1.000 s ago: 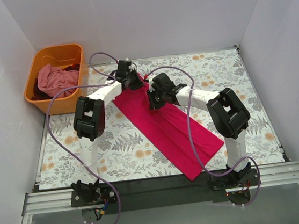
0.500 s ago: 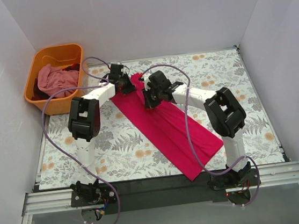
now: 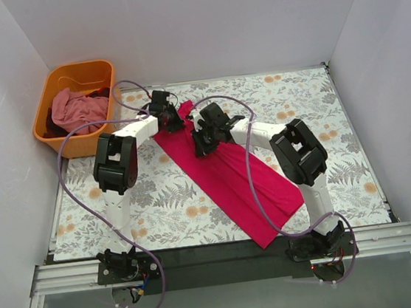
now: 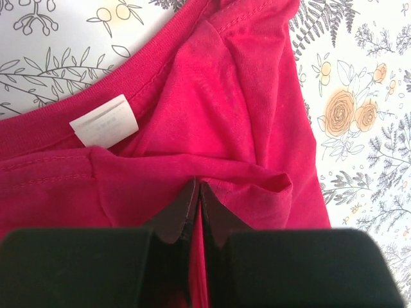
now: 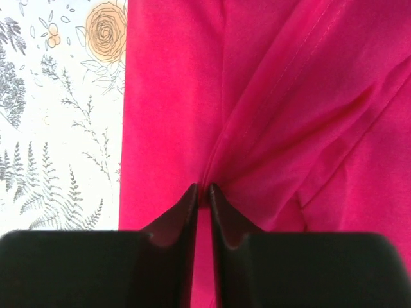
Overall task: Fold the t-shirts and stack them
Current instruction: Fold the tshirt
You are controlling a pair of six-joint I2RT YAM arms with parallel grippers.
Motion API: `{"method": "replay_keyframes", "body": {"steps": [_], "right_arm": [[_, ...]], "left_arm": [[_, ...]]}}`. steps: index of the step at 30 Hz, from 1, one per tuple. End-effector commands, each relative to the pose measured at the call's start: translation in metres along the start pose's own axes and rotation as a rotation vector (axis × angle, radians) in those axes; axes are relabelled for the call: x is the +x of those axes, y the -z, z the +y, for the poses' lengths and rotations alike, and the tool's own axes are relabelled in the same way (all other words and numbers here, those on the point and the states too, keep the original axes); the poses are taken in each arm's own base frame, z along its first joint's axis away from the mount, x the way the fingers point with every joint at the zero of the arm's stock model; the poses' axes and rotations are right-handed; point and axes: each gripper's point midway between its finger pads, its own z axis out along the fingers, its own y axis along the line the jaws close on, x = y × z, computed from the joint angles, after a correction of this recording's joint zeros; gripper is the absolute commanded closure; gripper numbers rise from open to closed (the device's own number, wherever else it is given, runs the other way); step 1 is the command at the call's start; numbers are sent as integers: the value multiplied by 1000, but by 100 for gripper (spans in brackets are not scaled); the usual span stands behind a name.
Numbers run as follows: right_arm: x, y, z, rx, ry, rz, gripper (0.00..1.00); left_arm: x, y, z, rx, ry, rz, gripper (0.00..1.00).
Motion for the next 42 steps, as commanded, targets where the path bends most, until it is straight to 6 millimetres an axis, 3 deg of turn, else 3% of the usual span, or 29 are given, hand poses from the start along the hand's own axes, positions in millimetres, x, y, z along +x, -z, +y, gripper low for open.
{"method": "replay_keyframes", "body": {"steps": [1,6,10,12,13,14,16,18,20,21,22,27,34,35,40,42], "right_arm": [[-19,9,15,-43,32,-21,79],[-37,45,17,24,62,-54,61],[-30,79,-4,95,16,-70,52],[-10,93,-13,120,-17,-50,51],[13,97,-26,148,-57,-13,50],[15,108,-27,155,-64,-26,50],[33,118,-41,179,-114,-10,50],[61,127,-47,188,-164,22,51],[73,139,-54,194,-210,20,53],[89,140,-57,201,-228,44,53],[95,144,-61,215,-242,47,53],[119,155,-62,236,-267,75,54],[160,158,-50,209,-323,162,55],[163,159,-49,208,-329,166,55],[182,157,-37,158,-377,207,55],[193,155,-31,136,-406,238,55]], "left_arm": [[-37,31,-18,31,-30,-106,91],[-52,45,-29,52,-40,-143,69],[-69,73,-42,75,-45,-200,46],[-74,91,-45,74,-46,-226,38],[-74,96,-45,72,-42,-227,34],[-79,109,-44,55,-33,-254,34],[-69,114,-38,27,-26,-241,34],[-64,124,-33,2,-12,-244,34],[-48,122,-20,-36,-6,-212,37],[-42,120,-14,-52,-3,-199,39],[-34,115,-5,-80,0,-181,46],[-21,101,29,-224,4,-155,57],[-13,62,62,-335,5,-82,61],[-4,50,72,-364,0,-47,62],[-3,24,75,-373,-4,6,62],[9,11,84,-392,-12,62,61]]}}
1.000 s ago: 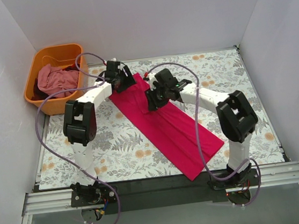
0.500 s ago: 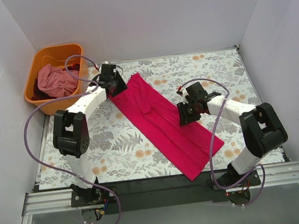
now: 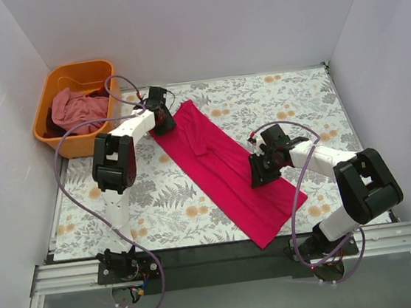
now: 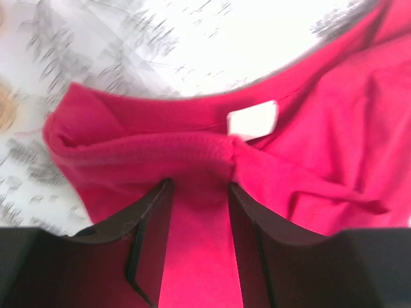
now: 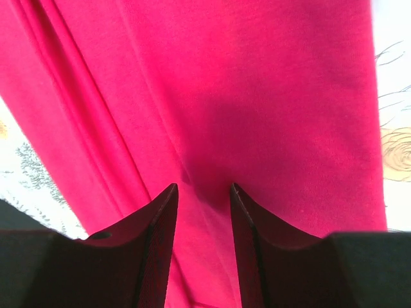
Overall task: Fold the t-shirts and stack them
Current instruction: Fold the tshirt
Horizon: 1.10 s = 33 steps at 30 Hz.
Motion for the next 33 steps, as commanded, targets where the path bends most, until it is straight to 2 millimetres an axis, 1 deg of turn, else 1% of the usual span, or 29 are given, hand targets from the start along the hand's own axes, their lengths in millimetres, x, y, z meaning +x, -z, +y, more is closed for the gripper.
{"method": "replay_keyframes", "body": {"steps": [1,2,5,6,7,8,9,10,11,12,13,14,15,16,17,19,20,21,22,23,24,25,26,27,28,29,30,31,33], "right_arm": [[22,-1,13,-74,-49,65,55],[28,-3,17,-89,-62,85,55],[44,-7,40,-166,-54,154,55],[51,-9,52,-187,-48,181,55],[54,-10,63,-231,-44,200,55],[56,-10,71,-256,-45,211,55],[57,-10,88,-305,-37,219,54],[59,-11,96,-326,-36,228,54],[58,-11,103,-344,-24,229,54],[58,-11,111,-361,-6,232,54],[47,-10,118,-371,16,208,54],[41,-8,121,-376,28,193,54],[28,-6,123,-378,50,160,54],[4,0,129,-375,81,97,54],[-11,5,130,-374,105,63,54],[-44,13,123,-386,86,-1,54],[-74,25,128,-407,107,-68,54],[-96,33,117,-408,85,-113,54],[-110,32,114,-427,84,-124,56],[-138,44,116,-437,111,-187,57],[-157,50,112,-448,117,-220,58],[-167,40,107,-452,107,-213,61],[-179,38,106,-463,113,-231,63],[-204,49,112,-490,144,-287,64],[-212,35,107,-496,131,-279,65],[-223,33,105,-505,130,-295,66],[-238,25,107,-519,139,-319,66],[-247,22,107,-526,142,-335,66],[-265,9,109,-559,144,-359,66]], "left_arm": [[13,-19,8,-44,-31,78,61],[15,-22,6,-39,-37,93,60],[13,-34,-3,-22,-50,111,58],[12,-37,-5,-17,-51,112,58],[17,-45,-4,-22,-58,127,58],[7,-43,-13,0,-55,110,58],[6,-45,-18,21,-56,115,58],[9,-52,-20,33,-60,126,58],[1,-51,-30,61,-59,112,57],[1,-53,-37,89,-61,123,57],[-1,-53,-42,109,-61,122,55],[-7,-53,-49,133,-64,108,50],[-12,-51,-53,148,-67,98,46],[-17,-48,-56,159,-66,83,43],[-35,-36,-65,191,-62,33,41],[-56,-20,-75,225,-62,-32,37],[-70,-10,-84,257,-58,-81,36],[-90,13,-92,290,-54,-132,33],[-101,25,-97,312,-50,-165,33],[-112,37,-103,342,-45,-201,32],[-124,61,-109,373,-39,-235,30],[-127,73,-115,411,-38,-239,30],[-129,84,-117,428,-34,-245,30],[-137,110,-120,457,-22,-268,30],[-129,113,-115,454,-20,-250,30],[-125,121,-113,466,-23,-245,30],[-122,128,-110,468,-24,-244,29],[-113,144,-100,467,-24,-243,29],[-100,157,-89,462,-27,-241,29]]}}
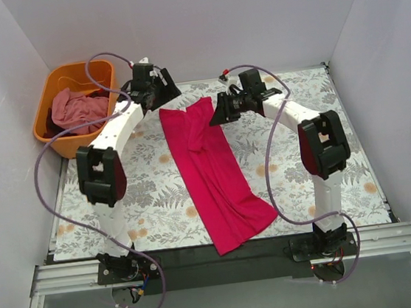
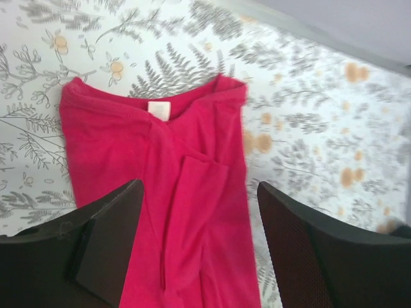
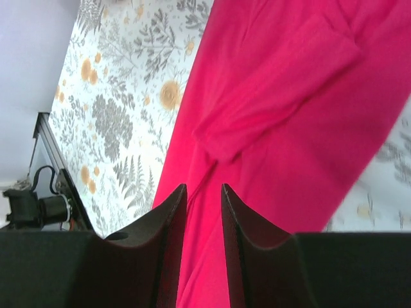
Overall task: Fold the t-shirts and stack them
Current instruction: Fold the tshirt
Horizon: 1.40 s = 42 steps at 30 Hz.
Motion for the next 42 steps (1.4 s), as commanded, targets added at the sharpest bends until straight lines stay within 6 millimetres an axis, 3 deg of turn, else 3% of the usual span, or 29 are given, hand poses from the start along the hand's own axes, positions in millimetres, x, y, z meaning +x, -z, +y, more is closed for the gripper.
{"method": "replay_keyframes", "body": {"steps": [1,3,4,5,8,11,12,14,16,19,22,26,29,32,35,37,38,39,41,42], "right_arm": [[-24,-26,2,-101,31,-43,66],[-20,-44,-10,-129,8,-32,66],[-29,-48,-11,-144,15,-57,66],[-24,-59,-19,-158,2,-50,65],[-31,-71,-24,-194,1,-82,63],[-30,-87,-37,-209,-26,-86,62],[-24,-95,-46,-201,-44,-78,61],[-25,-102,-56,-182,-53,-86,62],[-22,-111,-79,-114,-92,-102,61],[-23,-110,-115,-17,-174,-141,61],[-30,-90,-161,94,-282,-207,61],[-48,-64,-198,159,-352,-284,61],[-70,-46,-210,148,-341,-329,59],[-87,-31,-209,112,-318,-352,57],[-98,-16,-193,73,-278,-355,54],[-112,1,-167,45,-224,-369,52],[-98,2,-165,53,-240,-347,52],[-110,20,-144,53,-191,-373,52],[-98,32,-131,85,-176,-365,52],[-79,47,-123,136,-178,-345,52]], "left_arm": [[-13,73,-17,76,-5,-82,29],[3,91,-13,78,-11,-69,29],[0,113,-18,103,-15,-98,29],[28,111,-2,69,-16,-48,29],[64,132,14,56,-27,-6,29],[86,153,23,60,-32,11,29],[104,153,35,39,-28,47,29],[121,160,42,29,-28,84,29],[136,169,51,17,-29,111,29],[150,180,58,12,-25,134,29],[158,187,65,-1,-26,150,29],[170,188,70,-5,-23,188,29],[181,186,69,11,-10,233,29],[192,183,68,21,-4,278,29],[207,182,61,51,3,338,29],[217,181,58,59,14,376,29],[220,181,56,62,14,388,29],[227,181,52,65,20,409,29],[237,183,47,75,31,440,30],[244,184,45,73,34,458,30]]}}
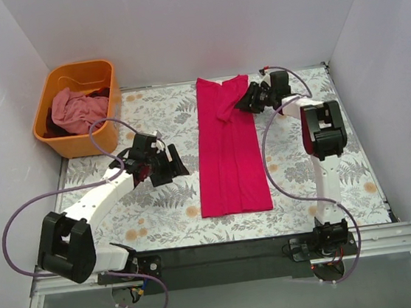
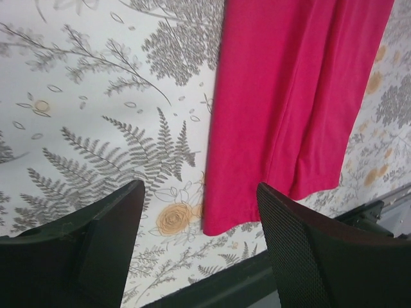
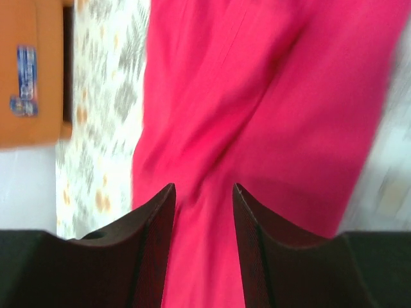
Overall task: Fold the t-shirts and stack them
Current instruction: Fold the tshirt
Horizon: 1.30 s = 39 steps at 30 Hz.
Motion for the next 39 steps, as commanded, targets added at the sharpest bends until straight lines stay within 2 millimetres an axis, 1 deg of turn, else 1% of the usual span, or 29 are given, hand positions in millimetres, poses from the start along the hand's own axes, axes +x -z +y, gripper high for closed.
{"method": "replay_keyframes", "body": {"steps": [1,2,3,5,6,7,8,9,10,11,12,13,14,15,16,17,18,20,22,25,27,28,29,30,33,35,36,37,39], "right_arm": [[-3,57,68,-6,167,-50,52],[8,68,67,27,165,-39,52],[28,88,65,79,164,-30,53],[70,105,60,148,180,58,55],[92,121,64,174,196,80,57],[117,128,63,193,205,135,58],[144,127,77,174,237,188,59],[154,135,90,168,272,194,59],[180,139,88,193,285,257,60],[208,137,104,183,337,316,60],[215,139,107,221,374,317,61],[225,139,113,230,401,337,61],[248,139,121,238,433,388,61],[249,137,119,282,457,375,63],[260,135,124,281,483,389,65],[259,131,127,289,488,379,66],[260,126,123,314,487,384,68],[253,117,132,317,507,360,69],[248,107,130,343,515,350,69],[238,87,131,356,531,342,70],[233,72,136,345,537,342,70],[230,67,139,338,540,339,70],[231,61,134,349,539,348,71],[225,56,139,342,543,332,71],[222,47,126,375,544,337,72],[218,45,111,399,523,344,73],[217,46,106,406,513,348,74],[215,50,94,425,493,352,74],[215,52,85,416,481,360,75]], "left_arm": [[23,-1,-11,25,28,72,32],[29,-2,-11,18,25,86,33],[32,-2,-11,12,25,93,33],[43,-2,-9,-8,28,113,35],[45,-1,-8,-15,28,113,36],[50,0,-6,-26,33,123,37],[52,2,-7,-23,29,122,41],[55,3,-6,-27,32,125,43],[57,4,-6,-26,32,130,46],[58,5,-9,-20,40,130,50],[62,5,-13,-11,35,139,57],[63,5,-16,-8,39,142,59],[66,4,-22,0,35,153,62],[66,2,-26,5,35,154,64],[66,-1,-28,2,33,151,65],[69,-3,-33,6,23,162,66],[68,-10,-36,0,25,172,68],[71,-17,-41,-4,18,177,70],[73,-28,-44,-24,14,194,70],[84,-41,-40,-68,12,225,72],[92,-45,-40,-76,5,243,72],[98,-48,-37,-94,11,260,73],[104,-49,-38,-97,3,269,73],[107,-50,-38,-99,3,275,73],[118,-53,-33,-121,11,299,74],[125,-53,-29,-132,24,313,75],[126,-52,-29,-133,28,318,76],[128,-52,-28,-135,30,321,75],[133,-50,-22,-145,39,328,76]]}}
